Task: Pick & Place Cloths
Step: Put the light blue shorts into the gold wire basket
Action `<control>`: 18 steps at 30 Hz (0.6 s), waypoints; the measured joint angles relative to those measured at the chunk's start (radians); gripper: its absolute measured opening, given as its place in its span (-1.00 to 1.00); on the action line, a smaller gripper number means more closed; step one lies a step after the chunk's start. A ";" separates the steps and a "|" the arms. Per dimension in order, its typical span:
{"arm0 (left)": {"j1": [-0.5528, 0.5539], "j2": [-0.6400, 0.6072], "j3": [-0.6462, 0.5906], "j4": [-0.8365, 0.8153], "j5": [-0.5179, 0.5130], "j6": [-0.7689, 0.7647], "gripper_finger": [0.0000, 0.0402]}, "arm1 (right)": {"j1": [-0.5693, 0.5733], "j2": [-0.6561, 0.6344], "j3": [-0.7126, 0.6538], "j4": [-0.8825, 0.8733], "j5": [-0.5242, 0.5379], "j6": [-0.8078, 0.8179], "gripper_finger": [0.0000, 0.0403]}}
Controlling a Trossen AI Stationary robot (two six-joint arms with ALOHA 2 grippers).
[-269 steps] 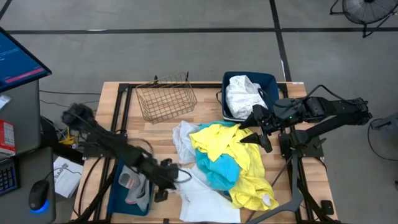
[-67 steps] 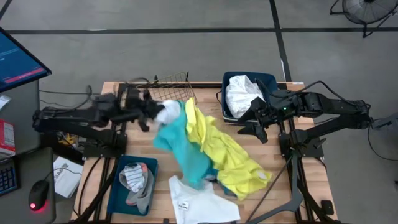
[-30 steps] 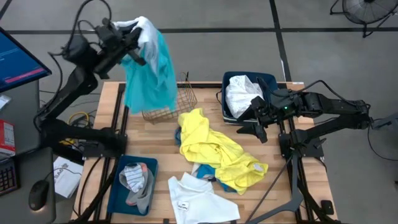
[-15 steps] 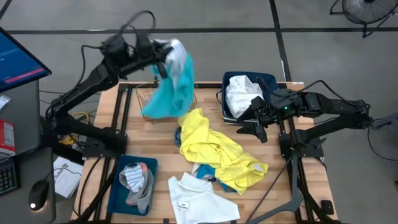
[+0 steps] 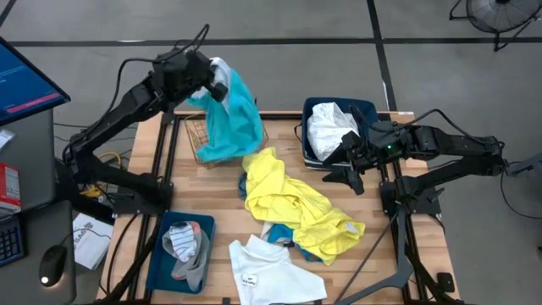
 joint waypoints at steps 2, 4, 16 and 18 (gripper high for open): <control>0.006 0.000 0.000 -0.022 -0.009 -0.001 -1.00 | 0.000 0.000 0.000 0.000 0.000 0.000 0.44; 0.002 0.000 -0.011 -0.015 -0.046 0.004 -1.00 | 0.000 0.000 0.000 0.000 0.000 0.000 0.44; -0.012 -0.039 -0.254 -0.011 -0.161 0.006 -1.00 | 0.000 0.000 0.000 0.000 0.000 0.001 0.44; -0.052 -0.046 -0.284 -0.009 -0.094 -0.061 -1.00 | 0.000 0.000 0.000 0.000 0.000 0.001 0.44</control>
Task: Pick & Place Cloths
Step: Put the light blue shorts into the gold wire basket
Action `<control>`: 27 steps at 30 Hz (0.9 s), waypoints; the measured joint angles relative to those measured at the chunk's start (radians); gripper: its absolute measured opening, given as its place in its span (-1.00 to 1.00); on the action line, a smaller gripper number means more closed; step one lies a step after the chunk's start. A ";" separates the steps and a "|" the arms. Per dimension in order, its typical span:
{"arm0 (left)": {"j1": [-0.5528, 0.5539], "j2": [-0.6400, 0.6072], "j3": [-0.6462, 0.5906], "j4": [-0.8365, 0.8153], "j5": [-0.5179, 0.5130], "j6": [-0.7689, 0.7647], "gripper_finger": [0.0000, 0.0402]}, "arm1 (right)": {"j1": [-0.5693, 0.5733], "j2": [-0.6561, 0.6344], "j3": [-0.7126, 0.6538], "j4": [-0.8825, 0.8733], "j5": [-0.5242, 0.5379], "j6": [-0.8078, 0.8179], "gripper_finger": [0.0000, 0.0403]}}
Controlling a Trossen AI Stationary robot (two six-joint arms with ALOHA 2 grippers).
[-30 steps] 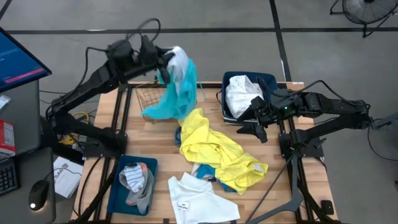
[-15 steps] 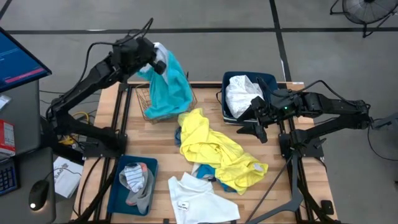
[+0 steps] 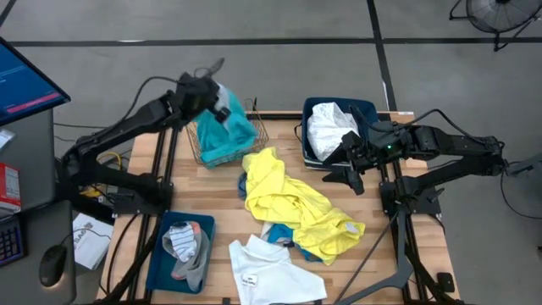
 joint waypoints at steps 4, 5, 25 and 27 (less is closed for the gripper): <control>-0.099 -0.012 -0.030 0.007 0.102 -0.142 -1.00 | 0.000 0.000 0.000 0.000 0.000 0.000 0.44; -0.122 -0.012 -0.034 0.009 0.128 -0.169 -1.00 | 0.000 0.000 0.000 0.000 0.000 0.000 0.44; 0.018 -0.008 -0.187 0.080 0.242 -0.892 -1.00 | 0.000 0.000 0.000 0.000 0.000 0.000 0.44; 0.027 -0.008 -0.254 0.112 0.267 -0.937 -1.00 | 0.000 0.000 0.000 0.000 0.000 0.000 0.44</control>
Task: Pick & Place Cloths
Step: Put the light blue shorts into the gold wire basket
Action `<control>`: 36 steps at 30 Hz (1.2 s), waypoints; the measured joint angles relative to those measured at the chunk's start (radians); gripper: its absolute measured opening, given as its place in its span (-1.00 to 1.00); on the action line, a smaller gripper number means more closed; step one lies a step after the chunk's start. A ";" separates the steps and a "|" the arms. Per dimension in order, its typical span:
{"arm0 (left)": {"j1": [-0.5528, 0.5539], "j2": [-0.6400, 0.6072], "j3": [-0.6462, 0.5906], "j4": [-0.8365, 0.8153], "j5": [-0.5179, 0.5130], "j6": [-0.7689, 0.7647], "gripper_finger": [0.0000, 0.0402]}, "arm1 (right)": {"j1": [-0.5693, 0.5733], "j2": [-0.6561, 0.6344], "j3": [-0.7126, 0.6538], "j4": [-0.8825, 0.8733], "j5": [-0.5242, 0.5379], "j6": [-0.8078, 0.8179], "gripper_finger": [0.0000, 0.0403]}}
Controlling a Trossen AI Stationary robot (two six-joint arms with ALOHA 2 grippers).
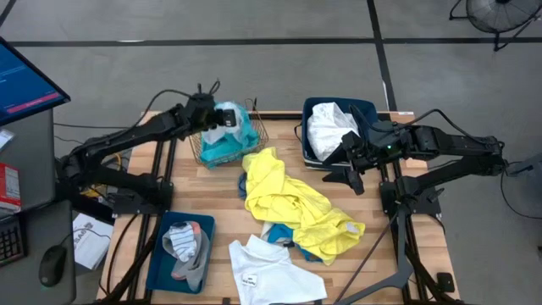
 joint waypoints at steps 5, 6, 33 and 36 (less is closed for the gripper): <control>-0.009 0.000 -0.162 0.098 0.020 -0.045 -1.00 | 0.000 0.000 0.000 0.000 0.000 -0.002 0.44; -0.009 0.000 -0.194 0.113 0.010 -0.046 -1.00 | 0.000 0.000 0.000 0.000 0.000 -0.012 0.44; -0.030 -0.255 -0.356 0.395 0.257 0.320 0.01 | 0.000 0.000 0.000 -0.001 0.000 -0.048 0.44; -0.029 -0.310 -0.356 0.449 0.203 0.410 0.12 | 0.000 0.000 0.000 -0.001 0.000 -0.050 0.44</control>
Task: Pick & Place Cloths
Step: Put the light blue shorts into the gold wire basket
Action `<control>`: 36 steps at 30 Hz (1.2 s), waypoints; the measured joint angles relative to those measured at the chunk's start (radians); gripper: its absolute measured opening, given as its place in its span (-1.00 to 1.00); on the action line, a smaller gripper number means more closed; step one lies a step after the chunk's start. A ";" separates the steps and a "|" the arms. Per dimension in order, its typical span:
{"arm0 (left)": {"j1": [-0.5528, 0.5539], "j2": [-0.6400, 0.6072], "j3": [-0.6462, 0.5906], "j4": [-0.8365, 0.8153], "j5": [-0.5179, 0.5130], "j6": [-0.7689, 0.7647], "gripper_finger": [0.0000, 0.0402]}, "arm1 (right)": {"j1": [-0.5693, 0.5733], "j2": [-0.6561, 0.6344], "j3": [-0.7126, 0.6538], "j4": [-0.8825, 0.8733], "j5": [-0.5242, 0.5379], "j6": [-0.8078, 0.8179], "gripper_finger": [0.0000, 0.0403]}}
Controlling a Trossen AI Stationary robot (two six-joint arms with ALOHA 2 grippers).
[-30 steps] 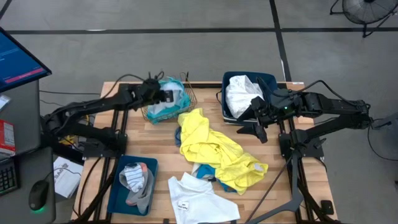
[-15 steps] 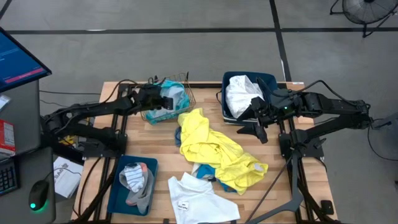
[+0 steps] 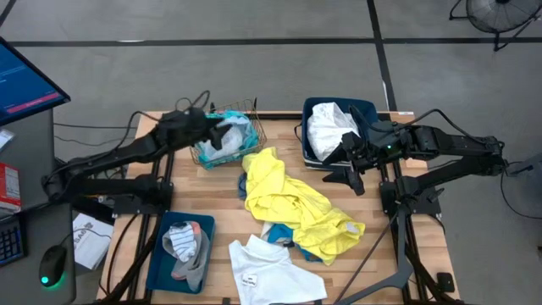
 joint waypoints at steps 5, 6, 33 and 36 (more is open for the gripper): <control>0.023 -0.012 0.002 0.044 -0.072 0.111 0.03 | 0.000 0.000 0.000 0.002 0.000 0.000 0.44; 0.032 0.000 0.001 0.043 -0.076 0.123 -0.02 | 0.000 0.000 0.000 0.002 0.000 0.000 0.44; 0.079 0.613 -0.001 0.041 -0.034 -0.001 -0.99 | 0.000 0.073 0.000 0.000 -0.003 0.034 0.44; 0.079 0.549 -0.001 0.040 -0.033 -0.020 -0.99 | 0.000 0.073 0.000 0.002 -0.003 0.034 0.44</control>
